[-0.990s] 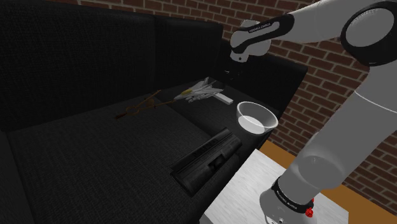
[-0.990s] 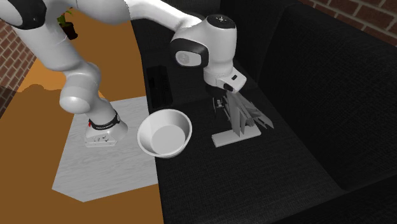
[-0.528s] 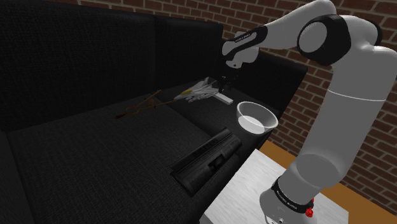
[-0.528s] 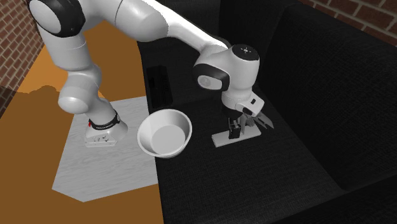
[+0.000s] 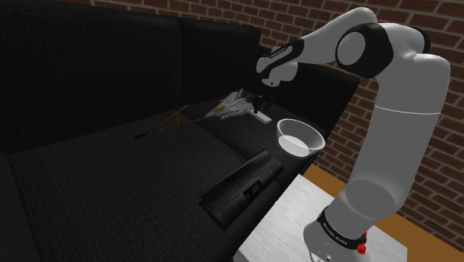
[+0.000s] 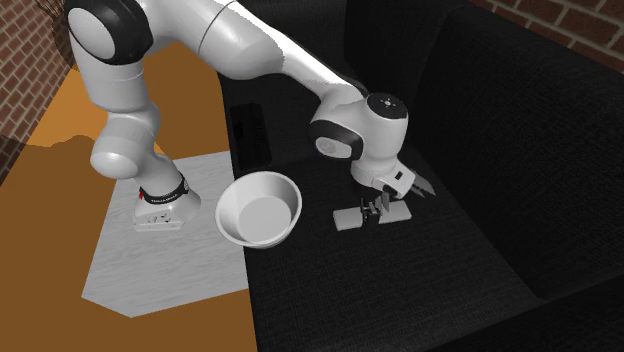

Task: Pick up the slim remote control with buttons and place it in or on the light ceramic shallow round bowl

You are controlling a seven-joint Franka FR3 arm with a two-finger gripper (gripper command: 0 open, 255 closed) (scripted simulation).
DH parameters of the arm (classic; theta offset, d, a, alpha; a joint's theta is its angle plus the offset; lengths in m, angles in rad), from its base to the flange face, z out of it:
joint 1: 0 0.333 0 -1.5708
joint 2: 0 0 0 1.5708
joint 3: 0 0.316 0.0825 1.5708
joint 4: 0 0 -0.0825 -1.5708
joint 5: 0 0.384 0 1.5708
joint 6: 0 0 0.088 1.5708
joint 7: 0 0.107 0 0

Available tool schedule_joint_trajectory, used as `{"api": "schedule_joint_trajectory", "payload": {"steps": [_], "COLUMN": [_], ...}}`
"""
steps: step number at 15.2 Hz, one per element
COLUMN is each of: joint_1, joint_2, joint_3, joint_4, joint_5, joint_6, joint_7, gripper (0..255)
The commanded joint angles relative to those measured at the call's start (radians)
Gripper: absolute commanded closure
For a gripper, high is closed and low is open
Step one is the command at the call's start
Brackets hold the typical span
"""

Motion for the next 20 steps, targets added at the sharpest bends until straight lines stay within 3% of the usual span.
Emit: {"api": "schedule_joint_trajectory", "payload": {"steps": [1,8,9,20], "joint_1": [-0.001,-0.001,-0.001,0.001], "joint_2": [0.014,0.013,0.013,-0.001], "joint_3": [0.003,0.003,0.003,0.000], "joint_4": [-0.007,-0.007,-0.007,0.002], "joint_5": [0.006,0.006,0.006,-0.002], "joint_6": [0.016,0.016,0.016,-0.006], "joint_7": [-0.003,-0.003,-0.003,0.003], "gripper": [0,0,255,255]}}
